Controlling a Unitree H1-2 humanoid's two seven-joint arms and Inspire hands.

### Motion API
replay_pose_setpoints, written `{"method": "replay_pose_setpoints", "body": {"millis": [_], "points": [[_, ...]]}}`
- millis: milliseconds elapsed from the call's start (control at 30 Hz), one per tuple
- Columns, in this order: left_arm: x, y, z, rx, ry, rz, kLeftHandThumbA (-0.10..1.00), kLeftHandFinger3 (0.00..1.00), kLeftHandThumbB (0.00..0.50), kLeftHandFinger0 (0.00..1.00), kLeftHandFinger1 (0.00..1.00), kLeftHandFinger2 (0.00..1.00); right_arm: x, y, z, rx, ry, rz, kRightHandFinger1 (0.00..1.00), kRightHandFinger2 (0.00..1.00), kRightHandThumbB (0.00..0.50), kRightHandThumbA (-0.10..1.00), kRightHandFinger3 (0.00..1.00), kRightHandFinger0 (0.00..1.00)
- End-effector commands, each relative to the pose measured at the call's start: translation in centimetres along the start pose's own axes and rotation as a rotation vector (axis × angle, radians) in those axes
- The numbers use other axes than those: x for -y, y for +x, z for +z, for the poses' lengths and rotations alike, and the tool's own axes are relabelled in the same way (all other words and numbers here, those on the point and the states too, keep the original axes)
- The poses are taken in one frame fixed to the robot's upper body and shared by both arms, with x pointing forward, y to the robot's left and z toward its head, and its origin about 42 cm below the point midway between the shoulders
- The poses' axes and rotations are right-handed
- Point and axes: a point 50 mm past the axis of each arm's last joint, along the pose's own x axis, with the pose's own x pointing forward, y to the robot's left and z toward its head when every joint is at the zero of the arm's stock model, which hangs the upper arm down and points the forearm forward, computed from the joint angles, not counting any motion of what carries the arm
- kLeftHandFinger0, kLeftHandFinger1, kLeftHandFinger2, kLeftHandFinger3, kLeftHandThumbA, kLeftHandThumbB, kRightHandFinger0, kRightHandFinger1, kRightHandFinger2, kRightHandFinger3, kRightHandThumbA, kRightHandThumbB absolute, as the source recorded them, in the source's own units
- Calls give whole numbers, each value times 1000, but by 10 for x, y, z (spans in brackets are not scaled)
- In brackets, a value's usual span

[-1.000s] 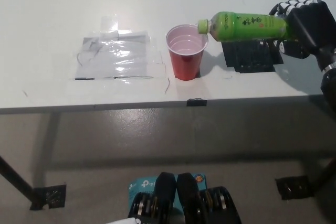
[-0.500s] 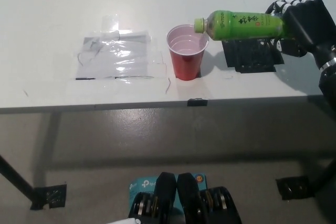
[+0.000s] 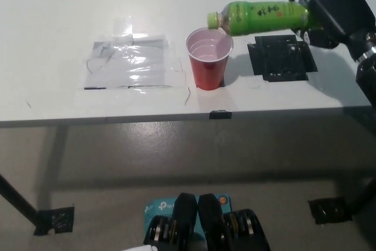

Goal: The robot uses its right hand to pick up a bottle kept in the middle of the desk and tilt it into a cup kept next to it to pour water out

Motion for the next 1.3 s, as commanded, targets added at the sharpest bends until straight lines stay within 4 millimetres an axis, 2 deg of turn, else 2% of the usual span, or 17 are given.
{"method": "replay_pose_setpoints", "body": {"millis": [0, 67, 167, 200, 267, 333, 367, 500, 567, 633, 700, 767, 800, 867, 1000, 1100, 1267], "points": [[-4, -6, -2, -26, 7, -13, 506, 1000, 500, 1000, 1000, 1000, 53, 31, -1, 83, -78, -133, 5, 41, 229, 3, 346, 0], [-5, -6, -2, -27, 5, -17, 506, 1000, 500, 1000, 1000, 1000, 54, 35, 1, 113, -100, -142, 65, 63, 208, -37, 260, 0], [-7, -5, 1, -22, 19, -25, 509, 1000, 500, 1000, 1000, 1000, 59, 38, 2, 145, -134, -160, 38, 49, 199, -41, 220, 0], [-7, -6, 1, -21, 18, -25, 509, 1000, 500, 1000, 1000, 1000, 61, 39, 4, 169, -141, -169, 28, 41, 200, -97, 191, 0], [-7, -6, 2, -23, 23, -22, 517, 1000, 500, 1000, 1000, 1000, 63, 40, 4, 189, -162, -153, 35, 51, 153, -100, 133, 0], [-7, -6, 2, -24, 23, -21, 513, 1000, 500, 1000, 1000, 1000, 65, 41, 4, 197, -189, -137, 64, 122, 145, -100, 89, 0], [-7, -6, 1, -23, 20, -22, 511, 1000, 500, 1000, 1000, 1000, 67, 42, 3, 201, -217, -123, 87, 151, 116, -100, 117, 0], [-7, -6, 0, -23, 13, -24, 500, 1000, 500, 1000, 1000, 1000, 75, 44, 1, 251, -291, -139, 67, 158, 141, -100, 10, 0], [-7, -6, 0, -20, 10, -23, 488, 1000, 500, 1000, 1000, 1000, 80, 45, 0, 265, -314, -130, 76, 175, 99, -100, 41, 0], [-7, -6, 1, -22, 18, -24, 497, 1000, 500, 1000, 1000, 1000, 83, 46, -2, 269, -321, -140, 78, 172, 113, -100, 61, 0], [-8, -6, 1, -23, 19, -22, 512, 1000, 500, 1000, 1000, 1000, 89, 49, -5, 270, -316, -146, 74, 157, 137, -100, 178, 0], [-9, -6, 2, -22, 23, -17, 514, 1000, 500, 1000, 1000, 1000, 94, 50, -7, 266, -306, -147, 53, 114, 136, -88, 218, 0], [-9, -6, 2, -20, 22, -16, 510, 1000, 500, 1000, 1000, 1000, 94, 50, -8, 261, -308, -148, 47, 108, 131, -84, 201, 0], [-9, -6, 2, -16, 14, -14, 505, 1000, 500, 1000, 1000, 1000, 95, 51, -11, 265, -287, -172, 25, 89, 179, -76, 203, 0], [-9, -6, 3, -26, 34, -16, 532, 1000, 500, 1000, 1000, 1000, 96, 50, -13, 246, -301, -167, 8, 99, 191, -100, 173, 0], [-9, -6, 3, -17, 20, -17, 504, 1000, 500, 1000, 1000, 1000, 95, 50, -12, 243, -298, -152, 50, 147, 161, -29, 222, 0], [-8, -6, 3, -15, 15, -19, 499, 1000, 500, 1000, 1000, 1000, 91, 51, -4, 258, -279, -146, 59, 125, 142, -99, 167, 0]]}}
